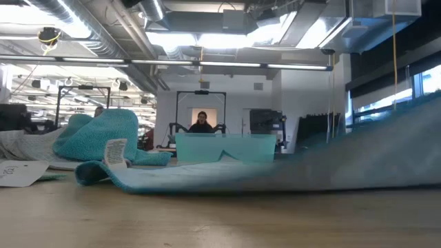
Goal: Fold microfiber towels
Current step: Fold the light blue towel
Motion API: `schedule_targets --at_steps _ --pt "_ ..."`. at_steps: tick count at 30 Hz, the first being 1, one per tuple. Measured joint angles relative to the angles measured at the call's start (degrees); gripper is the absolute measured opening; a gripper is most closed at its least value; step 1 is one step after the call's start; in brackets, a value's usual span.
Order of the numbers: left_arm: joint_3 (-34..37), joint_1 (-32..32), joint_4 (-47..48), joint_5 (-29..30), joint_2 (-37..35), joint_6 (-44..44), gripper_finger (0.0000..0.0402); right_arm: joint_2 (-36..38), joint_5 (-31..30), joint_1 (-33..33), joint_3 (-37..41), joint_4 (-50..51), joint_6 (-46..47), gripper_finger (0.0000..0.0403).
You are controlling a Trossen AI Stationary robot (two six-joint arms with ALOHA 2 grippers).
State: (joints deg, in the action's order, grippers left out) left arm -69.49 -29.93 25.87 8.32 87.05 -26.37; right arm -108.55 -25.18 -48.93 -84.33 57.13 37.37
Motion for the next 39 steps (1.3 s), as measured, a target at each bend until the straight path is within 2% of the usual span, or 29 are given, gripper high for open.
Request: schedule_targets --at_steps 8,17,22,27,31,35,39 --pt "0.0 2.3 -6.5 0.6 0.0 4.7 0.0085 0.5 -11.2 2.5 -3.5 11.6 2.6 0.0018" --pt "0.0 4.0 -7.4 0.6 0.0 6.0 0.0085 4.4 -13.8 8.9 -3.8 12.0 2.5 0.001" --pt "0.0 4.7 -6.2 0.6 0.0 6.1 0.0085 7.4 -13.4 14.0 -3.7 10.4 2.3 0.0017" --pt "0.0 5.4 -1.6 0.5 0.0 6.1 0.0085 10.9 -8.1 17.7 -3.8 4.2 -2.2 0.0006" --pt "0.1 6.2 0.5 -2.4 1.0 5.7 0.0085 13.9 -6.2 19.4 -3.8 1.4 -3.0 0.0014" --pt "0.1 6.1 1.4 -5.5 3.2 4.5 0.0085 16.5 -6.2 20.6 -3.8 3.0 -3.0 0.001" --pt "0.0 5.6 0.9 -6.1 5.0 4.4 0.0085 18.4 -6.1 21.8 -3.8 7.5 -1.7 0.0005"
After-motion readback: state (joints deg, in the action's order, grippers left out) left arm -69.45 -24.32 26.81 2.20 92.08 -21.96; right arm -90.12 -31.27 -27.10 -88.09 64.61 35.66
